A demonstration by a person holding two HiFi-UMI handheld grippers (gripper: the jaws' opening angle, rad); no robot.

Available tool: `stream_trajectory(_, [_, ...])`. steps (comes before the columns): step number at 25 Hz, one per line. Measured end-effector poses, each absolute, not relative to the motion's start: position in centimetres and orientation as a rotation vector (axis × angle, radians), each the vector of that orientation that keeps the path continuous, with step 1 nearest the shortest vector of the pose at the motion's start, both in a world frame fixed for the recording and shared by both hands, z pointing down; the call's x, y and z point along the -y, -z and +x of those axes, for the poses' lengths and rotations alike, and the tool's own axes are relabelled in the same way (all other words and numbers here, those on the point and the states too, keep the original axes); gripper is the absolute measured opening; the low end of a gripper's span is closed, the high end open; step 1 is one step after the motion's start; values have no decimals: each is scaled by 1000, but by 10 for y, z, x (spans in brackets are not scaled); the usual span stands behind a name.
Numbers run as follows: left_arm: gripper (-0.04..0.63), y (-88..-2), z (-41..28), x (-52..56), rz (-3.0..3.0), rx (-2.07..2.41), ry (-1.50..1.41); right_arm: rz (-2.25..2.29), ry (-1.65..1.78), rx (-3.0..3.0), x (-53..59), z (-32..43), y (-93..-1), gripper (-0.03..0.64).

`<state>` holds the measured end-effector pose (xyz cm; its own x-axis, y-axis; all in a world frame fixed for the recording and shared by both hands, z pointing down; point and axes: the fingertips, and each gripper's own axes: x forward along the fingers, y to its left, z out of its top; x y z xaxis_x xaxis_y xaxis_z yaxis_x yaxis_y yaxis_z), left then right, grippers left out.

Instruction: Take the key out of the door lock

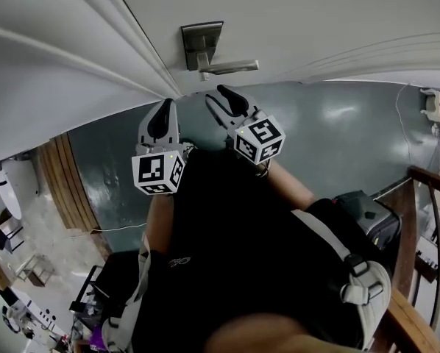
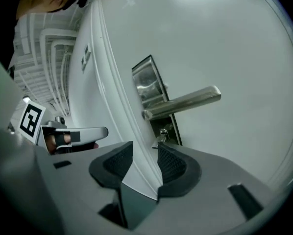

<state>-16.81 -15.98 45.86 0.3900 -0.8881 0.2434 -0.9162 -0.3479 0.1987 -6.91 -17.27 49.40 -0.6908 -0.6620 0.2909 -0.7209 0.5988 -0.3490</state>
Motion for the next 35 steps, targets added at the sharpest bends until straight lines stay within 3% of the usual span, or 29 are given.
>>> stream_trajectory(15, [29,-489,-161,178,2410,1409,-151,1402,-952,2642,200,-76,-515,164])
stream_trajectory(25, [29,-503,-164,182,2382,1399,-153,1549,-1573,2633,219,-66,-531,160])
stream_trajectory(35, [29,-507,-169,190,2376,1416,-177,1576,-1955,2637,238,-68,-535,120])
